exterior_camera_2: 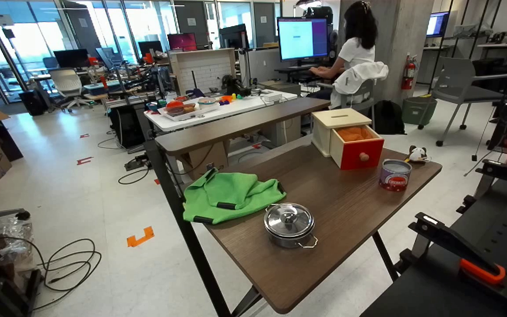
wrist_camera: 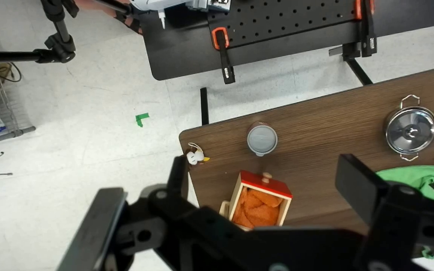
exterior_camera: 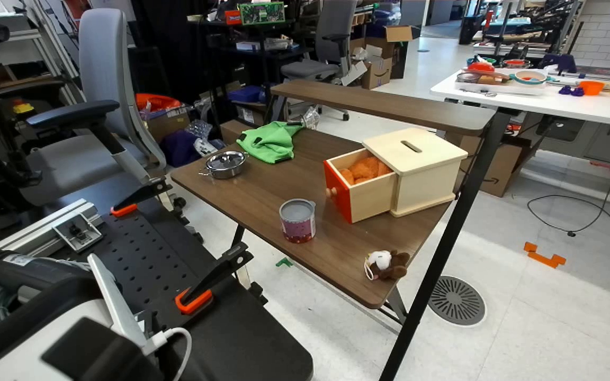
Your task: Move the can to the left of the drawer
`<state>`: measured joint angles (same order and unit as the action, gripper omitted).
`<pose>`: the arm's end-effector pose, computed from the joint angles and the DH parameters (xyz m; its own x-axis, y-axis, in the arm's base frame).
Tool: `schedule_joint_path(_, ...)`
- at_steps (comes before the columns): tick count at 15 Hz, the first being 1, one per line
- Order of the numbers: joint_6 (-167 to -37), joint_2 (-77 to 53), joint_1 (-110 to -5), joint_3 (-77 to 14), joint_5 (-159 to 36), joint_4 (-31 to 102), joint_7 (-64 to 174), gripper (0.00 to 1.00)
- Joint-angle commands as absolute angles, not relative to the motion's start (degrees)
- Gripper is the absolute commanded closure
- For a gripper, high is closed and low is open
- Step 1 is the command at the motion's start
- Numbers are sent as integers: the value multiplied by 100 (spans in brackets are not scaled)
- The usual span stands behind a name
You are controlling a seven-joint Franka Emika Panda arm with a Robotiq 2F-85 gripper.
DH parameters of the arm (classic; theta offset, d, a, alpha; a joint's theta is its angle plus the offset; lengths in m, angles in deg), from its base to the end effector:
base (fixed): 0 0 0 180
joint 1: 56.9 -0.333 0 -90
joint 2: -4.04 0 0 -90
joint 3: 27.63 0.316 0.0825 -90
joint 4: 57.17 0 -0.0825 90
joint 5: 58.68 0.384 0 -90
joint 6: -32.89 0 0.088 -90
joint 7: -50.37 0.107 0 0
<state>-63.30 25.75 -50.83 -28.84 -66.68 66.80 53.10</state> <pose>0.4237 -0.0687 0.5413 0.9827 -0.1557 -0.1005 -0.1418 -0.9809 0.1332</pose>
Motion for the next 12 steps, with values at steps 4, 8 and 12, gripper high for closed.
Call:
schedule_joint_path(4,-7326,2523,-5060,-3014,-7274,7713,5284,0)
schedule_joint_path(8,-8324,2069,-4976,-3282,-7444,8186,5179,0)
schedule_joint_path(12,-9677,1205,-4899,-3490,-7287,8346,5215,0)
